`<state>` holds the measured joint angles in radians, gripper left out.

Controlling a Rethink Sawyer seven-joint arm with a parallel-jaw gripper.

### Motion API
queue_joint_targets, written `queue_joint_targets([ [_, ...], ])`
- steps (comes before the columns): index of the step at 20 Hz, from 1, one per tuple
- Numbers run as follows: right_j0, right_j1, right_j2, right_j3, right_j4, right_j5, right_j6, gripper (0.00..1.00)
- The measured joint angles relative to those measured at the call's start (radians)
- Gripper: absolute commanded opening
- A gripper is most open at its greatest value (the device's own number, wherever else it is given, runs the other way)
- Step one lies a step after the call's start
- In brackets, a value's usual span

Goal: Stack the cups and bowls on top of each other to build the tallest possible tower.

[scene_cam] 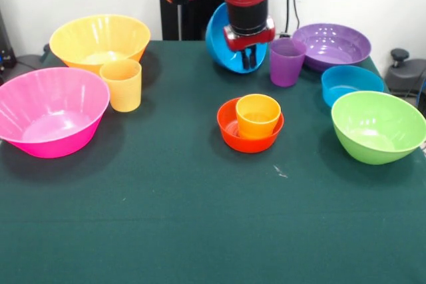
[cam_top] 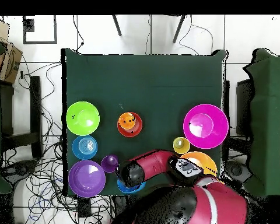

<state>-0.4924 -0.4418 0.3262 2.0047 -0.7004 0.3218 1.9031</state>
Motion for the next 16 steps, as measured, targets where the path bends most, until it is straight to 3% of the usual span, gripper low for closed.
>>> queue_joint_targets([
  [16,0.022,-0.021,0.017,-0.033,0.046,0.011,0.0,0.0],
])
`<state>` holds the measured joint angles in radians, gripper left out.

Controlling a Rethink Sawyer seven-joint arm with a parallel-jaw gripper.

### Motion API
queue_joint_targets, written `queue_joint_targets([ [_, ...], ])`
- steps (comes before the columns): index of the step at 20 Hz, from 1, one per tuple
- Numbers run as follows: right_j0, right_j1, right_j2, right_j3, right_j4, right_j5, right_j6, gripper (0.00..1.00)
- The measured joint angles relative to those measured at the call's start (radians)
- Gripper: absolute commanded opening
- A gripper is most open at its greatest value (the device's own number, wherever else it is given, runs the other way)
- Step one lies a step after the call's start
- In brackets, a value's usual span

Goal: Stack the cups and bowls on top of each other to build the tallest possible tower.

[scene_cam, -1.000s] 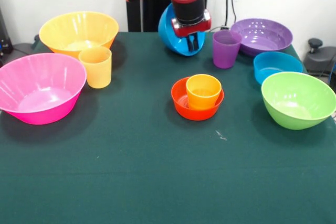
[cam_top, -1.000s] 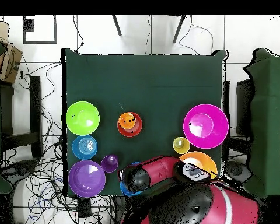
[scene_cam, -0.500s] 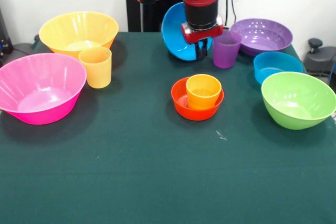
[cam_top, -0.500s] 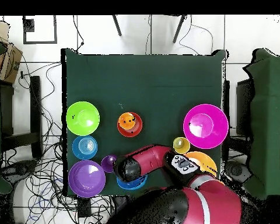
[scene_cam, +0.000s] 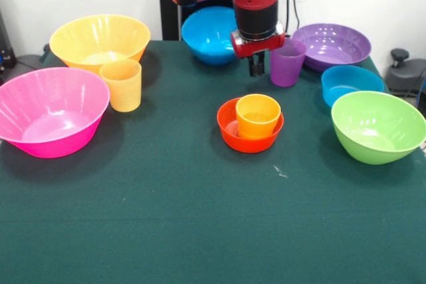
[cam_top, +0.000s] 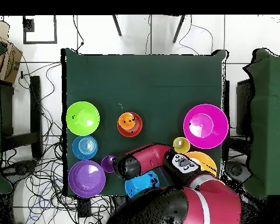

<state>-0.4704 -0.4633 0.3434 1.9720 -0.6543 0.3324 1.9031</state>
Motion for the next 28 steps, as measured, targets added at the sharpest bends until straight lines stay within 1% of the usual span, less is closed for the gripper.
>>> queue_joint_targets([
  [9,0.014,-0.001,-0.001,0.0,0.001,0.0,0.0,0.0],
  [12,0.032,-0.015,-0.005,0.002,0.008,0.0,0.0,0.0],
  [14,0.047,-0.05,-0.006,0.01,0.028,0.0,0.0,0.0],
  [15,0.051,-0.065,-0.006,0.013,0.035,0.0,0.0,1.0],
  [18,0.052,-0.077,-0.006,0.015,0.041,0.0,0.0,1.0],
  [24,0.04,-0.133,-0.006,0.033,0.074,0.0,0.0,1.0],
  [28,0.03,-0.165,-0.014,0.054,0.077,0.0,0.0,1.0],
])
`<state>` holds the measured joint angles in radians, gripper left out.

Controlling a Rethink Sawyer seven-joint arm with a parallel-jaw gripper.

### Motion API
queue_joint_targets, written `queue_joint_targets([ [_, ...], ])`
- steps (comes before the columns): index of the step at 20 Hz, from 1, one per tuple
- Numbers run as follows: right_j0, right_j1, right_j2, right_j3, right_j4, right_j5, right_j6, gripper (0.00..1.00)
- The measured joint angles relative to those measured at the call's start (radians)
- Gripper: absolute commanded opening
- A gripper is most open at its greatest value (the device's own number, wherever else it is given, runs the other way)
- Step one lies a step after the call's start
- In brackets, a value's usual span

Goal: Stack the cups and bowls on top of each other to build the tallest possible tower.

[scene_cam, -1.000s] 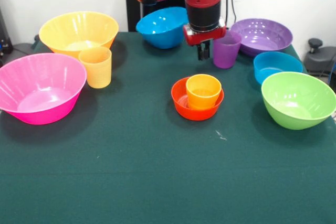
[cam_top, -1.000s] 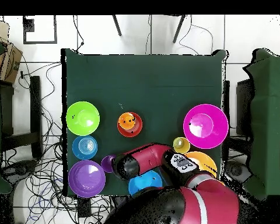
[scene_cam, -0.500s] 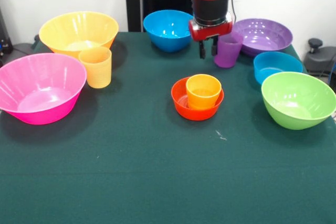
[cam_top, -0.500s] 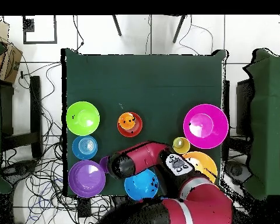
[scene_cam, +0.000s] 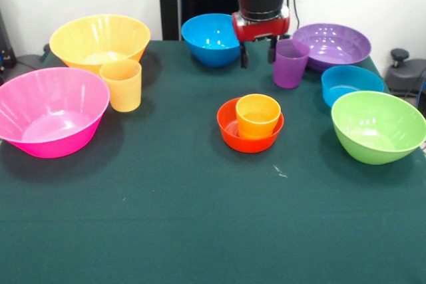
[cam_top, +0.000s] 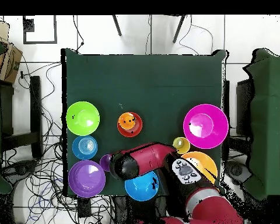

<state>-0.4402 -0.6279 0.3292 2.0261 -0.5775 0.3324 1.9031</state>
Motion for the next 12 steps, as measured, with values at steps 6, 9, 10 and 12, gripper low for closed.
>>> queue_joint_targets([
  [6,0.013,-0.015,-0.069,0.015,-0.036,-0.027,0.0,1.0],
  [9,0.013,-0.008,-0.122,0.023,-0.077,-0.082,0.0,1.0],
  [10,0.013,-0.005,-0.136,0.025,-0.084,-0.096,0.0,1.0],
  [12,0.016,0.005,-0.169,0.029,-0.1,-0.135,0.0,1.0],
])
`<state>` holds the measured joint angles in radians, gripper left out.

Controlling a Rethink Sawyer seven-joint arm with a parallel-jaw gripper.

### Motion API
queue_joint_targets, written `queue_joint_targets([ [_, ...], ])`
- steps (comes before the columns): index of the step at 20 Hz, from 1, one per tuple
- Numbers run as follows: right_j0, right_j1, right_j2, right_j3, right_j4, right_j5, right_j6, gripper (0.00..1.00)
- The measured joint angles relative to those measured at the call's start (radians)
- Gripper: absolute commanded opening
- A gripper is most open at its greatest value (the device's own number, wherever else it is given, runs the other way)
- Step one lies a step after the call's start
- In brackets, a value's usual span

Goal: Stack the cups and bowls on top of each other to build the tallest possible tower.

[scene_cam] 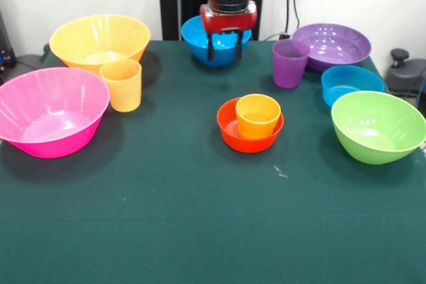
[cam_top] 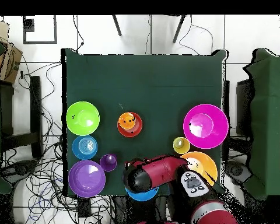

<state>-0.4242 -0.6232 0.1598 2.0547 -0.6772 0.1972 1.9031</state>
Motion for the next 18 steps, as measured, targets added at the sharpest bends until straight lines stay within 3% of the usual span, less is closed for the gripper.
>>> queue_joint_targets([
  [6,0.095,0.034,-0.163,0.004,-0.01,-0.117,0.0,1.0],
  [11,0.215,0.013,-0.264,0.007,-0.049,-0.218,0.0,1.0],
  [15,0.228,-0.062,-0.232,0.025,-0.136,-0.273,0.0,1.0],
  [18,0.152,-0.125,-0.119,0.041,-0.223,-0.265,0.0,1.0],
])
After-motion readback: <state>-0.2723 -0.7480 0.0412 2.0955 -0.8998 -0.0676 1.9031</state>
